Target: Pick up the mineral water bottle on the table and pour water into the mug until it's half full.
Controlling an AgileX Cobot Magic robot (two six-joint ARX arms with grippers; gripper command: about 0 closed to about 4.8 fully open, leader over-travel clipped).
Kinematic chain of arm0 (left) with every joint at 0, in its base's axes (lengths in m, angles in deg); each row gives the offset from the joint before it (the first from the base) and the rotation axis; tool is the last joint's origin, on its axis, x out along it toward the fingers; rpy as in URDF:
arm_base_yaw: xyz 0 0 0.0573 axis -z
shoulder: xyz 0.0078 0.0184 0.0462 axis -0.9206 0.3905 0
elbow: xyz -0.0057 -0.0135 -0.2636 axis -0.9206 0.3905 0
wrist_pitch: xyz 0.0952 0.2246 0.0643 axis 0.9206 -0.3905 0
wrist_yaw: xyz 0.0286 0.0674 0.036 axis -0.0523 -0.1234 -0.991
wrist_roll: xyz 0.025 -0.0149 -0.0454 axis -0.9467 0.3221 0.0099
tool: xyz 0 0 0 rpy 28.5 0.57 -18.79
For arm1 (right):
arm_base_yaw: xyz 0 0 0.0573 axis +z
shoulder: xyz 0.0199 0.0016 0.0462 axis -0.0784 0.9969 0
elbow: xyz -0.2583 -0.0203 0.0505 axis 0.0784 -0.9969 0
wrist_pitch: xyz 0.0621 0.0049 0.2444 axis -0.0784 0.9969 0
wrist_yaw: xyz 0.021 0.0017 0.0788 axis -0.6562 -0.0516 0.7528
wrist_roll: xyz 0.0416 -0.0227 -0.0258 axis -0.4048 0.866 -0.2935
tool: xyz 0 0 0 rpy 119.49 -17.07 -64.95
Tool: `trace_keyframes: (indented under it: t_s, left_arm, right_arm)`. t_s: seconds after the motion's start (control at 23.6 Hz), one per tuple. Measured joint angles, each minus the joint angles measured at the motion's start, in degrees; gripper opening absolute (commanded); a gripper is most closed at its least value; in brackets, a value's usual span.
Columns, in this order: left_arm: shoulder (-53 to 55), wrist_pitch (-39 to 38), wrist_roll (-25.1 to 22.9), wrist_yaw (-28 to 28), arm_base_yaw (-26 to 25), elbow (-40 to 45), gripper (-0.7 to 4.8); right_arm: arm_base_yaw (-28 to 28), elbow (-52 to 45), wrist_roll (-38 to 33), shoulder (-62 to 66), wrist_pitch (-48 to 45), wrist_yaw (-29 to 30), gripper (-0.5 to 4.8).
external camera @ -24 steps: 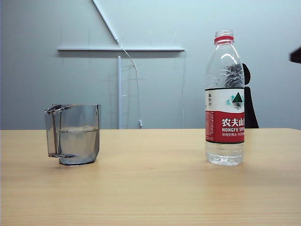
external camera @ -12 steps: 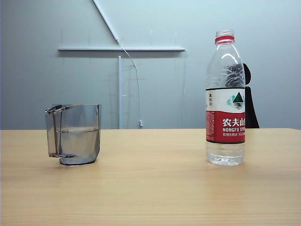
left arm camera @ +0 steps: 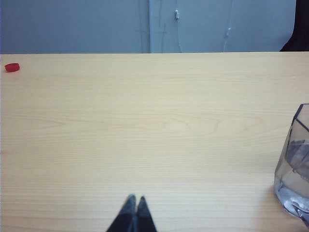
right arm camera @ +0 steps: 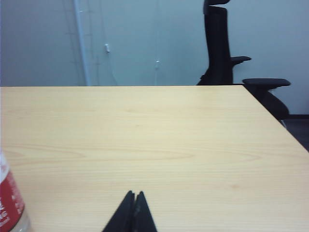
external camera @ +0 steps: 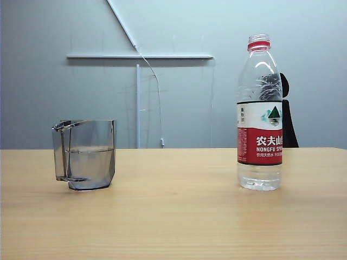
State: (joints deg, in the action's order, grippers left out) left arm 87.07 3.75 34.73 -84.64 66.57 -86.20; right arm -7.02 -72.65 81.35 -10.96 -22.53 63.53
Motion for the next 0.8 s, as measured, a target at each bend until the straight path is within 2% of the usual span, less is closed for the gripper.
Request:
trace_keyframes:
  t_s: [0.8]
  left_arm:
    - [0.02, -0.02, 0.00, 0.00, 0.00, 0.00, -0.02]
  right_arm:
    - [0.26, 0.00, 0.15, 0.00, 1.38, 0.02, -0.01]
